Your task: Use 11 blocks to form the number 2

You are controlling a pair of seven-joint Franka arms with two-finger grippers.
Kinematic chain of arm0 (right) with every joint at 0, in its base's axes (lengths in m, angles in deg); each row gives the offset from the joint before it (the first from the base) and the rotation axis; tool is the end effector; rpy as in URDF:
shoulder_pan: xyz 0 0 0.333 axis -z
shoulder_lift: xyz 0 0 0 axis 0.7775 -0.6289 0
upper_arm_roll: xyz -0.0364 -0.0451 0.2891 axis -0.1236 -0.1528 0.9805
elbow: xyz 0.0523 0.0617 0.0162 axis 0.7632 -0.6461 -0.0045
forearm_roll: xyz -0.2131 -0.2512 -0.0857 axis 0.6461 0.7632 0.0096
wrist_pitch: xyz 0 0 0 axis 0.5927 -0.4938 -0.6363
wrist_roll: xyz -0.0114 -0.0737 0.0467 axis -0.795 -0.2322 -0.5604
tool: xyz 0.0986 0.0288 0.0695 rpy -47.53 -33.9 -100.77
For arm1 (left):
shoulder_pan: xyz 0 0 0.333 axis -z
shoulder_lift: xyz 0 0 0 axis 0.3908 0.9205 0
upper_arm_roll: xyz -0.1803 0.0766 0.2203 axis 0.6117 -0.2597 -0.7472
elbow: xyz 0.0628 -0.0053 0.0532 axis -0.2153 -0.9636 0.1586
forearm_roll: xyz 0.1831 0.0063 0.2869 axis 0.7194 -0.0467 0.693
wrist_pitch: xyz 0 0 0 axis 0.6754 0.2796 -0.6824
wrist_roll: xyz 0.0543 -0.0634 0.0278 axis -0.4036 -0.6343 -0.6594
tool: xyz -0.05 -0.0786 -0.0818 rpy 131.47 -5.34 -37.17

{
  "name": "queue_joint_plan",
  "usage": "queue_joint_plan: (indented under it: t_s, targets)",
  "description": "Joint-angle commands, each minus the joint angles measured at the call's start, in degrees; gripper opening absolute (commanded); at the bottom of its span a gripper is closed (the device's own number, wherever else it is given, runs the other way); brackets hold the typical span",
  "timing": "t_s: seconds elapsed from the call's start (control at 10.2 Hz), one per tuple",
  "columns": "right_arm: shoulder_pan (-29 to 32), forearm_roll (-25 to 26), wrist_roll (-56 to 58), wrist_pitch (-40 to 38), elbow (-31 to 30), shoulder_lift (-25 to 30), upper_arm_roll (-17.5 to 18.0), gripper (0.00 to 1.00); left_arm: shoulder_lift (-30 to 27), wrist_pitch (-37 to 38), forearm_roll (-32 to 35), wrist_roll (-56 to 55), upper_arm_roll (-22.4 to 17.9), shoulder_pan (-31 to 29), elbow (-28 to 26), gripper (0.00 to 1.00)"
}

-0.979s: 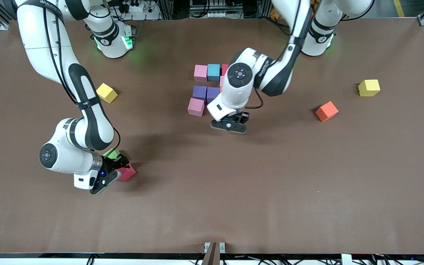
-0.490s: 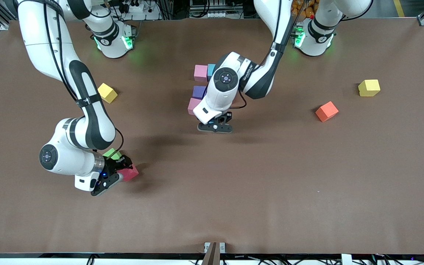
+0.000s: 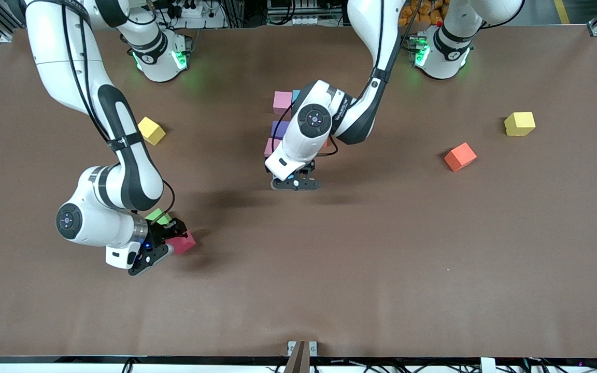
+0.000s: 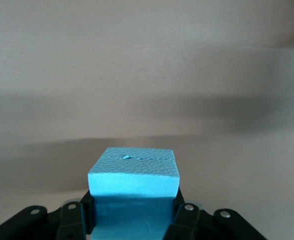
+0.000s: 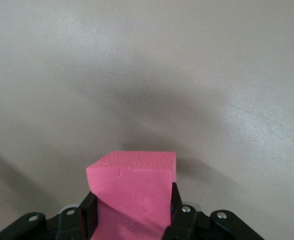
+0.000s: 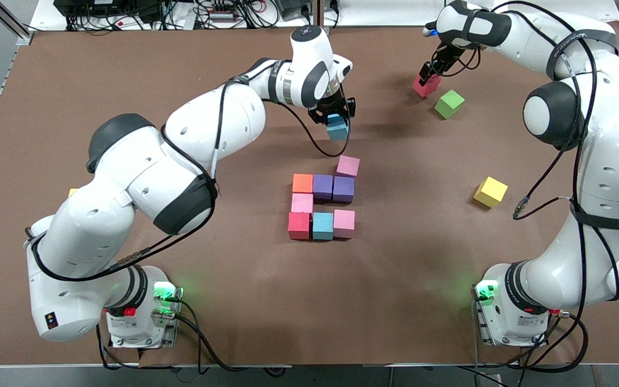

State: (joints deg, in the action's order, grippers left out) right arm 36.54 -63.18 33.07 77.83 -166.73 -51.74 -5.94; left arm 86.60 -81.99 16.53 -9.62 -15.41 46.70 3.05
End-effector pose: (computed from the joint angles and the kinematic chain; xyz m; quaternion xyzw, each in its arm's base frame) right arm 0.6369 0.1151 0.2409 -0.9567 -0.2599 -0.0013 0.1314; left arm 0.4432 -0.5081 0.2651 0.9907 0.0220 -0.0356 0.1297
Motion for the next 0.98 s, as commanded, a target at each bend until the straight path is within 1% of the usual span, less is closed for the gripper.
queue_joint_plan:
  t_s: [0.0,0.2,0.39,0.88]
  targets:
    - [0.3,-1.0,-0.5,-1.0,0.0,0.7,0.2,0.19,2.9,-1.8,-4.1,-1.4,-1.9,2.4,1.9,0.0]
    - [1.0,-1.0,-0.4,-0.9,0.0,0.8,-0.1,0.19,3.7,-3.8,-6.1,-1.7,-1.6,3.0,2.0,0.0]
    - [1.2,-1.0,-0.3,-0.8,0.1,0.8,-2.0,0.19,4.4,-3.8,-6.5,-2.9,-1.6,3.5,1.8,0.0]
    - [1.2,-1.0,-0.3,-0.9,0.1,0.8,-2.4,0.19,5.3,-3.8,-6.6,-3.2,-0.3,3.9,1.4,0.0]
